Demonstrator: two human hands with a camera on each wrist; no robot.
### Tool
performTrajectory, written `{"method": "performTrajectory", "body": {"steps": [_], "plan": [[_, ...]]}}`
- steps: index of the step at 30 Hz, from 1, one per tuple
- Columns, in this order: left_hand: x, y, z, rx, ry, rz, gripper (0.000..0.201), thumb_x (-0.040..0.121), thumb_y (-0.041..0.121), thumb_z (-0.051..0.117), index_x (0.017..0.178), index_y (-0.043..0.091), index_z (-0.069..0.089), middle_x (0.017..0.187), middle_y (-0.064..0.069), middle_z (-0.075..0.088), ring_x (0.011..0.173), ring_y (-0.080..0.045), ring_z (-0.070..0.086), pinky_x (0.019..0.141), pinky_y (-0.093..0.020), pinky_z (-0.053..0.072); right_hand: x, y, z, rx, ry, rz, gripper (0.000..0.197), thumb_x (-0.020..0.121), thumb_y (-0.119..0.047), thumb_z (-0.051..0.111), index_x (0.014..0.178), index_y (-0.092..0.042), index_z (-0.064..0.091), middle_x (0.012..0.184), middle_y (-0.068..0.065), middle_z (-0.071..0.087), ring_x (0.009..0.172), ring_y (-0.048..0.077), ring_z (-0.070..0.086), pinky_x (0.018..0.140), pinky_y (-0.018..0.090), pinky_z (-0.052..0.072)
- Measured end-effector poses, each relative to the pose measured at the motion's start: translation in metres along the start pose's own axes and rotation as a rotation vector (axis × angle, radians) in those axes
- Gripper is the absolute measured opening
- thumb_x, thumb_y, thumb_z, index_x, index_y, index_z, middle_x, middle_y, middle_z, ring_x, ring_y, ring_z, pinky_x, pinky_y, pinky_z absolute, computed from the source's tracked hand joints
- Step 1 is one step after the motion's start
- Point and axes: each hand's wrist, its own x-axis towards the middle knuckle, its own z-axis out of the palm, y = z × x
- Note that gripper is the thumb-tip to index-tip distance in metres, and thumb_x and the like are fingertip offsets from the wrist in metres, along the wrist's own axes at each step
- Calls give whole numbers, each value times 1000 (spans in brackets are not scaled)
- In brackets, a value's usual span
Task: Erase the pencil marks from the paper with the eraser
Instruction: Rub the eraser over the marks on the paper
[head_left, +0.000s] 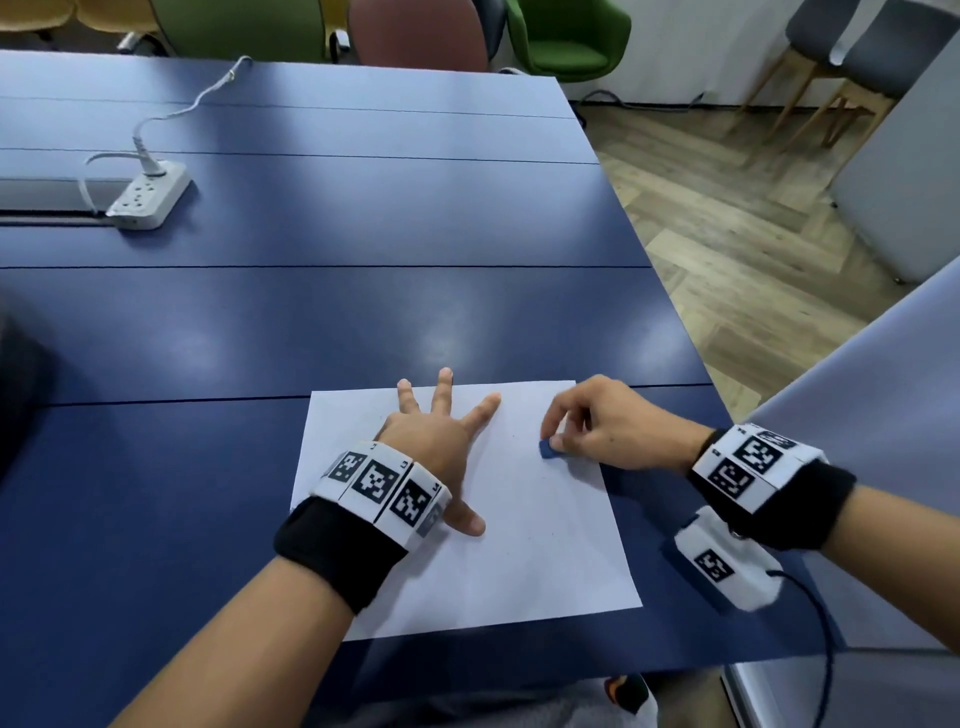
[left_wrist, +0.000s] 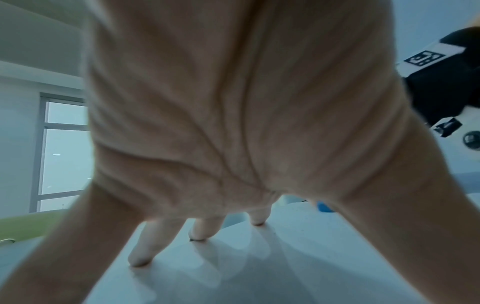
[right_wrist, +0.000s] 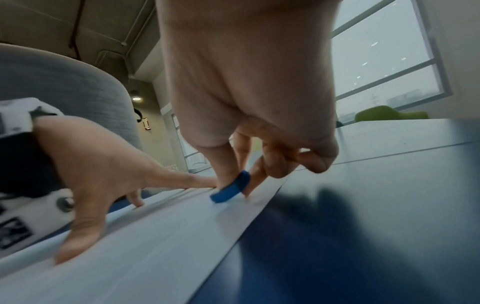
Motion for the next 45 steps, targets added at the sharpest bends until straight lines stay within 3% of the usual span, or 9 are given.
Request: {"method": "performTrajectory", "body": {"steps": [3, 9, 14, 19, 24, 29, 33, 39, 45], "plan": [[-1, 1, -1, 11, 10, 5, 137, 58, 61, 84, 147, 49, -19, 158, -6, -30, 145, -48, -13, 108, -55, 34, 10, 2, 1, 77, 168, 31, 9, 83, -11, 66, 80, -18, 70, 56, -10, 59, 48, -1, 50, 55, 13, 40], [3, -1, 4, 7, 16, 1, 139, 55, 62, 85, 146, 51, -20, 158, -4, -31, 145, -49, -13, 107, -59, 36, -12, -4, 7, 32, -40, -14, 8, 81, -10, 68, 82, -16, 72, 53, -10, 57, 48, -1, 50, 52, 8, 37], [2, 0, 3, 4, 28, 3, 137, 57, 61, 84, 147, 51, -19, 158, -4, -30, 145, -48, -13, 108, -56, 36, 5, -4, 11, 111, 172, 33, 7, 84, -9, 65, 83, -14, 70, 59, -4, 60, 47, -1, 48, 52, 9, 38], [3, 0, 3, 18, 21, -1, 138, 56, 62, 84, 147, 50, -20, 158, -6, -30, 144, -49, -13, 108, -56, 36, -19, -8, 15, 72, -28, -11, 7, 83, -9, 66, 83, -15, 71, 52, -10, 53, 47, -1, 49, 51, 8, 36], [1, 2, 1, 35, 29, 6, 137, 58, 63, 83, 148, 48, -19, 159, -6, -27, 145, -49, -11, 108, -53, 34, -7, -6, 11, 101, 135, 5, 10, 83, -6, 64, 85, -13, 70, 59, -5, 60, 48, 0, 49, 52, 9, 37], [-1, 2, -1, 26, 6, -4, 137, 58, 62, 84, 148, 48, -19, 159, -6, -28, 145, -49, -12, 109, -54, 32, -24, -10, 11, -3, -121, -20, 12, 82, -12, 67, 82, -22, 72, 53, -11, 54, 50, 0, 50, 52, 10, 37], [-1, 2, -1, 28, 13, -1, 136, 58, 62, 84, 148, 49, -18, 159, -5, -28, 145, -48, -11, 108, -54, 34, -16, -8, 13, 73, 113, -1, 8, 84, -11, 65, 85, -17, 70, 59, -9, 59, 51, -3, 52, 56, 10, 36], [-2, 2, -2, 33, 10, -1, 136, 58, 62, 84, 148, 48, -18, 159, -6, -28, 145, -48, -11, 108, -53, 33, -38, -8, 17, -15, -178, -74, 11, 82, -13, 67, 86, -21, 72, 59, -9, 57, 53, 2, 50, 54, 12, 40], [-1, 2, -3, 39, 3, 1, 137, 58, 62, 83, 149, 48, -18, 159, -6, -28, 145, -48, -11, 109, -54, 32, -25, -6, 21, 52, 27, -46, 8, 83, -13, 68, 83, -20, 70, 60, -7, 58, 52, 2, 50, 54, 11, 38]]}}
